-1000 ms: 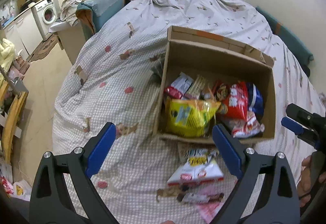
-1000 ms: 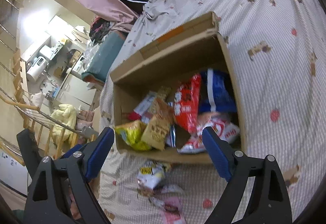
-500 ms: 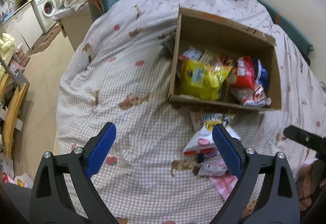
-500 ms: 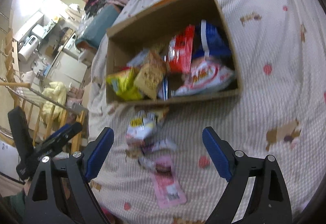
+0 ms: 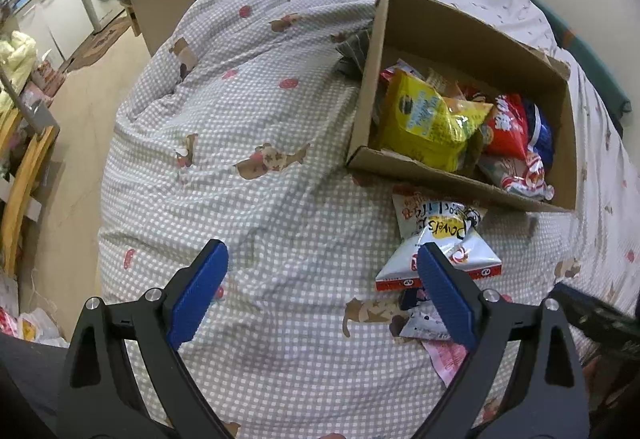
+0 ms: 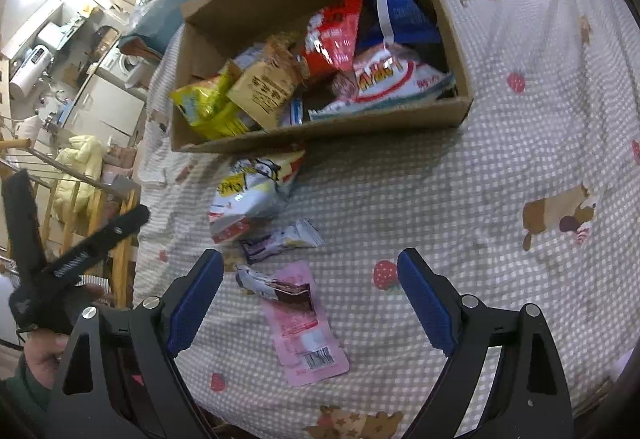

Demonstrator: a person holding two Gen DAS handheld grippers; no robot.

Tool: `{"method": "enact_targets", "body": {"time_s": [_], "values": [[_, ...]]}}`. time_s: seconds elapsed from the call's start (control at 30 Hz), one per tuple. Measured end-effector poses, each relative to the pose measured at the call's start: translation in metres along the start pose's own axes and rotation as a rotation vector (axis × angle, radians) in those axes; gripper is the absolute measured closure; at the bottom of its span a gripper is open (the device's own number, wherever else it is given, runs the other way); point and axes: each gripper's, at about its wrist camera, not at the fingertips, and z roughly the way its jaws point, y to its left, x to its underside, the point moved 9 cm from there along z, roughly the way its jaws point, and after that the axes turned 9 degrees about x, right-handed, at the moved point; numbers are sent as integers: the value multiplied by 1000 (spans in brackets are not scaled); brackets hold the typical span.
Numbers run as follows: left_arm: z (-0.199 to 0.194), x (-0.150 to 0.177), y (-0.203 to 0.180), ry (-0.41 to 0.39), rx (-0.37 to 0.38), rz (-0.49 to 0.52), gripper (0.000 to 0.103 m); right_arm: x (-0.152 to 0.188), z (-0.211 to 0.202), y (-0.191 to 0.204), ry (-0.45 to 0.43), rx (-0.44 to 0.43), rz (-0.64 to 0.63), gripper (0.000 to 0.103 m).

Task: Organize snacks
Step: 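Move both open tools back over the remaining snacks, then grasp the brown-and-white bar with the right tool while the left tool grasps the white Dowels bag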

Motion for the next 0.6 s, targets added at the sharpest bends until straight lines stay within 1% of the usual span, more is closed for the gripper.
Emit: {"method": "enact_targets", "body": {"time_s": [0.13, 0.2, 0.23, 0.3, 0.37, 0.4, 0.43, 0.47, 0.5, 0.53, 0.57, 0.6], "values": [[2, 0, 7, 13, 3, -37, 9, 19, 26, 13, 116, -4, -66, 12], [3, 0, 9, 22, 14, -63, 9, 28, 41, 28, 161, 3, -145, 12], [4, -1, 9, 25, 22, -74, 9, 30, 46, 35, 174, 15, -188, 12], [5, -1, 7, 31, 36, -86, 9, 34, 59, 56, 181, 59, -338, 12], [4, -2, 5, 29, 41, -84, 9, 38, 66, 70, 176, 81, -445, 13], [4, -3, 4, 26, 40, -80, 9, 40, 69, 77, 168, 91, -496, 20], [3, -3, 4, 22, 38, -77, 9, 43, 72, 81, 167, 95, -526, 22], [2, -4, 5, 20, 36, -76, 9, 45, 75, 84, 171, 87, -542, 26], [2, -4, 6, 19, 35, -79, 9, 48, 78, 87, 178, 79, -558, 33], [2, -4, 8, 20, 38, -86, 9, 51, 81, 88, 184, 81, -577, 37], [2, -4, 9, 21, 39, -93, 9, 55, 83, 88, 186, 92, -600, 44], [2, -4, 11, 22, 39, -100, 9, 57, 84, 87, 187, 103, -620, 54]]}}
